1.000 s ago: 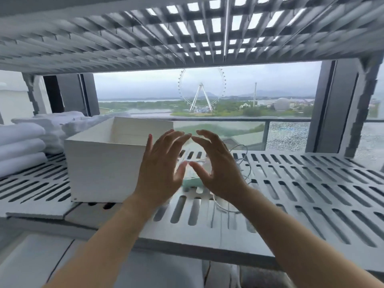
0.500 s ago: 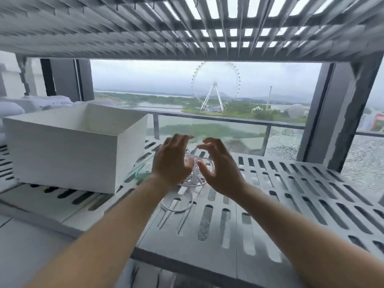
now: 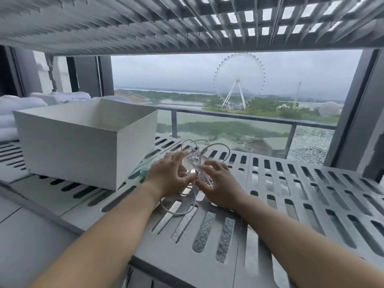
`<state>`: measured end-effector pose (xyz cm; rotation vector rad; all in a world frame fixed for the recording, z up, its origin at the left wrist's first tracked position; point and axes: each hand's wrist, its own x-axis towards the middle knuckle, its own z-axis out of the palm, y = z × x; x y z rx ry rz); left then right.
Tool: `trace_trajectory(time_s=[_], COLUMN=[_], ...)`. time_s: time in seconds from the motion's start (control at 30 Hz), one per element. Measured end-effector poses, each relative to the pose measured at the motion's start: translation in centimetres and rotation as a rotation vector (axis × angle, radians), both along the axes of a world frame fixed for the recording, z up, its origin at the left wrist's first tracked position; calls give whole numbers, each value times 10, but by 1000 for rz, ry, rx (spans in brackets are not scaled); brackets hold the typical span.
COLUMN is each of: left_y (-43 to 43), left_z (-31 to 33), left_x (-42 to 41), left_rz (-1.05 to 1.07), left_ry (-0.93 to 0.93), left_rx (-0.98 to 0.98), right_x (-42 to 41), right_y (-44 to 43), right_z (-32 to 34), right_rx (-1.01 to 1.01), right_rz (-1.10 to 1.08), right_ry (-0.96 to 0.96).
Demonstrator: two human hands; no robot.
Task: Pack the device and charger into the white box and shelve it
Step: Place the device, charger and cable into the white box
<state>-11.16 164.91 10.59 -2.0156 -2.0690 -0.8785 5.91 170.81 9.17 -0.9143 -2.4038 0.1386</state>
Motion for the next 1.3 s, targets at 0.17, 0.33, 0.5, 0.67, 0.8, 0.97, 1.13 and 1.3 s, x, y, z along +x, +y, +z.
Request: trace_trajectory(time_s=[0.17, 0.33, 0.5, 0.67, 0.8, 0.97, 1.13, 1.3], left_y=[-3, -5, -9, -12, -14, -16, -13, -11], left_z=[1, 2, 3, 6, 9, 11, 9, 5], left_x=[5, 8, 2, -6, -7, -7, -8, -12], left_rz=[-193, -329, -352, -278, -223, -142, -63, -31], left_ry=[8, -245, -395, -205, -142, -68, -43, 26], left_rx=[74, 124, 46, 31, 3, 29, 34, -37], right_x=[5, 3, 0, -2, -2, -2, 0, 1], right_y=[-4, -11, -8, -6, -5, -2, -7, -11], right_z=[6, 9, 5, 2, 1, 3, 5, 4], right_rx=[164, 246, 166, 168, 180, 128, 131, 150], right_rz=[-63, -68, 84, 48, -23, -8, 56, 30], right_ry=[118, 323, 221, 121, 146, 163, 178, 94])
